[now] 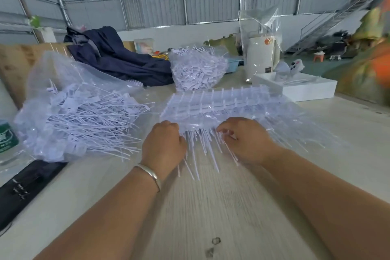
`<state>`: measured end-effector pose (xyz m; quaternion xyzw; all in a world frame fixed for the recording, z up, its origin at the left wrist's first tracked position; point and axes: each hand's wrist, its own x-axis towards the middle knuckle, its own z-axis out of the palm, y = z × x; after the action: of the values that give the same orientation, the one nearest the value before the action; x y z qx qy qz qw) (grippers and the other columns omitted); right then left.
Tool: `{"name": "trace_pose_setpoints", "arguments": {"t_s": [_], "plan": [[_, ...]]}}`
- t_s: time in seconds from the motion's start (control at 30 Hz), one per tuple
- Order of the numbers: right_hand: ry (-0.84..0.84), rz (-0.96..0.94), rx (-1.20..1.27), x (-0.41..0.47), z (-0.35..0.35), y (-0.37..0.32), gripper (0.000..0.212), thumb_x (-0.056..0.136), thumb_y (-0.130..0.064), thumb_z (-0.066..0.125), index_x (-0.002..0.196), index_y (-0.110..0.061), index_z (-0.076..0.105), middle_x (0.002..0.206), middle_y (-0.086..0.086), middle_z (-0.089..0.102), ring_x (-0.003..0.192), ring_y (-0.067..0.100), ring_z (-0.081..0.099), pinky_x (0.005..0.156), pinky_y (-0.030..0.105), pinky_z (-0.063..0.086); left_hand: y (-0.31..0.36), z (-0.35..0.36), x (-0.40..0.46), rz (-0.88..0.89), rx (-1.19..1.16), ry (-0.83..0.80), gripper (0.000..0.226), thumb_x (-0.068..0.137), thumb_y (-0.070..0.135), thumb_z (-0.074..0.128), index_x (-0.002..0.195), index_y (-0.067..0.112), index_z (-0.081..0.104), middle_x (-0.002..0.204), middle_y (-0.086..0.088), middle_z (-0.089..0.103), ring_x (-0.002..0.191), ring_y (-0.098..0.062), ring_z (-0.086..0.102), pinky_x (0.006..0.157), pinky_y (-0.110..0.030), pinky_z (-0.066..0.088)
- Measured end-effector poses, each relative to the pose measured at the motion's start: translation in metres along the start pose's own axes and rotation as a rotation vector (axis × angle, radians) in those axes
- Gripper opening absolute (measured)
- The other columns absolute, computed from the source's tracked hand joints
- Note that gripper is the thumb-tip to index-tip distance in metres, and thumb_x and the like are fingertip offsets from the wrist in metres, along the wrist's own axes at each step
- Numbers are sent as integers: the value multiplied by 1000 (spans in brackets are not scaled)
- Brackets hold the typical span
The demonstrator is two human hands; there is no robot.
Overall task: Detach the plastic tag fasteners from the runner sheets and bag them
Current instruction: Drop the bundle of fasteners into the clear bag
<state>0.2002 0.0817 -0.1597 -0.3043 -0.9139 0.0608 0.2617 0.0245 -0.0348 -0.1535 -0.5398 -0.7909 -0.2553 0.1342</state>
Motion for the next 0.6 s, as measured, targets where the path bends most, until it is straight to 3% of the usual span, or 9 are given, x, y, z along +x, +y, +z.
{"name": "trace_pose_setpoints", "arguments": {"t_s": [0.1, 0.17, 0.3, 0.4, 0.43, 0.5, 0.53, 0.6], "plan": [[-40, -33, -91, 1, 7, 5, 37, 95, -23, 50, 131, -23, 57, 134, -5, 55, 123, 18, 47, 98, 32, 39, -7, 0, -3, 26, 35, 0, 25, 87, 16, 50, 63, 12, 42, 75, -4, 49, 86, -29, 54, 67, -34, 42], [-92, -30, -155, 1, 9, 3, 42, 95, -30, 49, 136, -21, 49, 139, -1, 50, 127, 21, 41, 103, 35, 35, -10, 1, -5, -7, 52, -53, 24, 91, 23, 47, 70, 12, 44, 77, -4, 53, 87, -28, 54, 70, -36, 45], [-180, 72, -261, 0, 15, -1, 64, 96, -48, 40, 152, -23, 21, 159, 5, 23, 145, 23, 20, 115, 44, 19, -13, 13, -4, -113, 9, -238, 25, 98, 37, 41, 84, 17, 43, 91, -3, 51, 111, -29, 45, 88, -44, 45], [-282, 151, -237, -1, 18, 2, 67, 97, -52, 34, 153, -20, 17, 159, 8, 23, 146, 29, 22, 116, 46, 18, -14, 19, 0, -135, -45, -237, 19, 97, 34, 44, 99, 18, 55, 105, -2, 57, 122, -28, 37, 93, -39, 39], [-307, 162, -220, -1, 17, 3, 62, 98, -50, 35, 149, -17, 26, 156, 8, 31, 143, 29, 28, 114, 45, 21, -15, 19, 1, -144, -63, -222, 22, 96, 34, 45, 107, 21, 59, 113, 0, 59, 126, -28, 35, 94, -38, 35], [-266, 165, -167, -1, 14, 5, 31, 97, -40, 39, 116, -16, 46, 128, 6, 55, 124, 27, 48, 102, 39, 32, -18, 18, 2, -177, -109, -194, 27, 96, 32, 47, 119, 29, 61, 129, 6, 58, 133, -25, 32, 101, -38, 29], [-226, 167, -144, -2, 11, 4, 16, 96, -33, 41, 100, -19, 45, 108, 4, 59, 112, 25, 54, 95, 37, 35, -20, 18, 3, -197, -161, -169, 29, 95, 29, 48, 120, 31, 62, 132, 8, 57, 134, -24, 32, 105, -38, 27], [-123, 196, -101, -3, 8, 1, 8, 93, -25, 45, 90, -21, 51, 88, -1, 58, 100, 24, 56, 90, 35, 34, -22, 17, 3, -224, -328, -84, 27, 94, 20, 52, 113, 29, 68, 127, 6, 62, 131, -22, 43, 110, -40, 32]]}}
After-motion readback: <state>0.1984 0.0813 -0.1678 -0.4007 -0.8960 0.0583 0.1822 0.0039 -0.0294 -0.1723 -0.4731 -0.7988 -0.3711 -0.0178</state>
